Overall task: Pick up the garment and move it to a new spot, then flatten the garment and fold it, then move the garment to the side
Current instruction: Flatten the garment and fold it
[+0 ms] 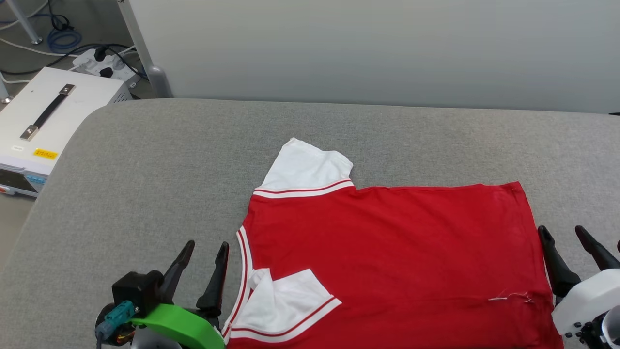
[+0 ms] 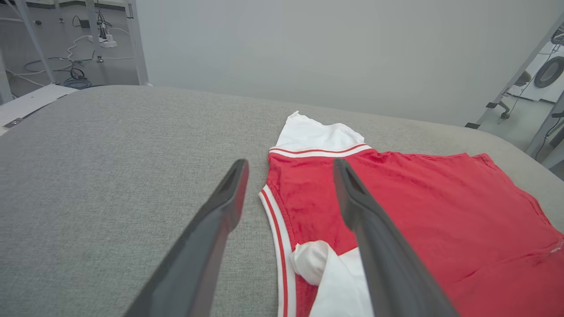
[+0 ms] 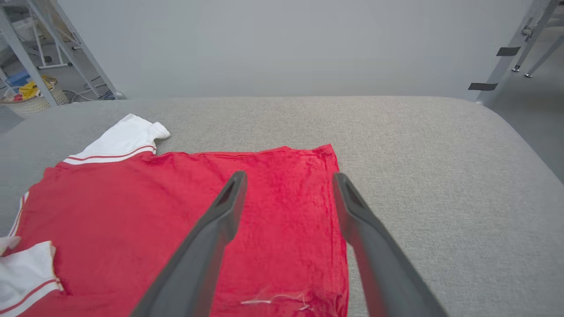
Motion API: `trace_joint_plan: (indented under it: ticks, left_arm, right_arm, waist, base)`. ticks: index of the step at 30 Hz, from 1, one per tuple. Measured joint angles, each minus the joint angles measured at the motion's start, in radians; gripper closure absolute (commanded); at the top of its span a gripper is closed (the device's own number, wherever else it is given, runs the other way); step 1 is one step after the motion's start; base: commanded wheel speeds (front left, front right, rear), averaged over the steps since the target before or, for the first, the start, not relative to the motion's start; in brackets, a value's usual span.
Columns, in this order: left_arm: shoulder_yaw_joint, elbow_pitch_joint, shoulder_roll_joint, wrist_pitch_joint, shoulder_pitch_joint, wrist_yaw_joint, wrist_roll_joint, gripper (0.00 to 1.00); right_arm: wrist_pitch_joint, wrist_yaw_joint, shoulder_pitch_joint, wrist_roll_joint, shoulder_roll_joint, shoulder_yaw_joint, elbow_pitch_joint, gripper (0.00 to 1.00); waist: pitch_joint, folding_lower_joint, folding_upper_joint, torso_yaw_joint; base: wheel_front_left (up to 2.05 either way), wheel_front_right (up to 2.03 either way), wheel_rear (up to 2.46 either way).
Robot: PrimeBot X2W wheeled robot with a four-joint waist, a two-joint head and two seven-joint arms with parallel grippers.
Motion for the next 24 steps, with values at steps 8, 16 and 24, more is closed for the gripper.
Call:
trace_joint_plan:
  ticks: [8,16,24]
  left_arm:
    - [0.068,-0.030,-0.069,-0.048,0.000,-0.044,0.101,0.00]
    - [0.168,-0.042,-0.126,-0.048,-0.056,-0.119,0.194,0.00]
    - [0.123,0.040,-0.036,0.072,-0.302,-0.141,0.149,0.00]
  right_arm:
    - [-0.192,0.000,0.000,-0.021,0.016,0.065,-0.022,0.00]
    - [-0.283,0.000,-0.060,-0.057,0.068,0.134,-0.018,0.00]
    - [-0.312,0.000,-0.138,-0.100,0.099,0.161,-0.040,0.00]
  waist:
    - [0.017,0.0000,0.0000,-0.011]
    - [0.096,0.0000,0.0000,-0.043]
    - [0.206,0.0000,0.0000,-0.104]
  base:
    - [0.00,0.00,0.00]
    - [0.00,0.00,0.00]
    - [0.00,0.00,0.00]
